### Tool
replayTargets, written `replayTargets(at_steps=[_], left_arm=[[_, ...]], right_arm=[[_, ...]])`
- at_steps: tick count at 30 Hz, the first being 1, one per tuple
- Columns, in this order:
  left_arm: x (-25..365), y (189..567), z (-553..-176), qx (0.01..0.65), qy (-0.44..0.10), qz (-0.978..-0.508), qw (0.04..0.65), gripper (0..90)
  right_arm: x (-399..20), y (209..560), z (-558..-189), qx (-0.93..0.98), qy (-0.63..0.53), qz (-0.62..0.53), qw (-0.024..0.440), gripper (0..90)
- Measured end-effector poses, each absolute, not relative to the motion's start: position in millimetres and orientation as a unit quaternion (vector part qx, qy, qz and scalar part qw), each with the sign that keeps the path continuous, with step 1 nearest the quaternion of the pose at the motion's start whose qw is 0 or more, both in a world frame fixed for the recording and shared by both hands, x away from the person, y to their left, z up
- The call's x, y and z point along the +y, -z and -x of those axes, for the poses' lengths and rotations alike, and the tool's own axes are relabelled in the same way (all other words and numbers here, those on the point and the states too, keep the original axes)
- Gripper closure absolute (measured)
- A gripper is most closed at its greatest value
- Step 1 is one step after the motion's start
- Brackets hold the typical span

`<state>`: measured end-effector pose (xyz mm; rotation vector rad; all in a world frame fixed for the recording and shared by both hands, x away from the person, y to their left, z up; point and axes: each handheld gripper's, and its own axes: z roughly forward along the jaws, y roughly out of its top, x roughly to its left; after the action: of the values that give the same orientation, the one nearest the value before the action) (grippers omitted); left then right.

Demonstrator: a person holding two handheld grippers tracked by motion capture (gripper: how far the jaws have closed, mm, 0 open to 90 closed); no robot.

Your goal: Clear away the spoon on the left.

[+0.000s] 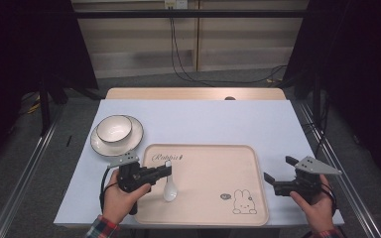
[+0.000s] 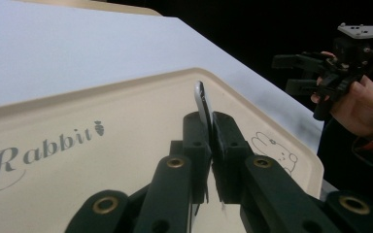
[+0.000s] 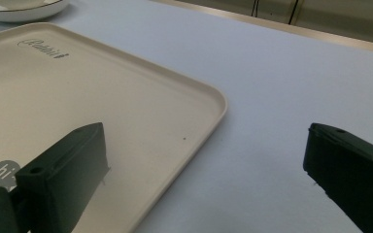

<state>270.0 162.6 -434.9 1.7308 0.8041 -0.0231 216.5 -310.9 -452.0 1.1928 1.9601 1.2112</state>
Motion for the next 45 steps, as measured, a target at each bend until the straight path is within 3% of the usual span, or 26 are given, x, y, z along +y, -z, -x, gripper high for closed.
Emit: replayTargets(at_steps=[45], left_arm=[[165,467,-307,0.378,-0.041,-0.769,0.514,70.0]], right_arm=[[-310,453,-218,0.732,-0.446,-0.441,0.265,1.8]])
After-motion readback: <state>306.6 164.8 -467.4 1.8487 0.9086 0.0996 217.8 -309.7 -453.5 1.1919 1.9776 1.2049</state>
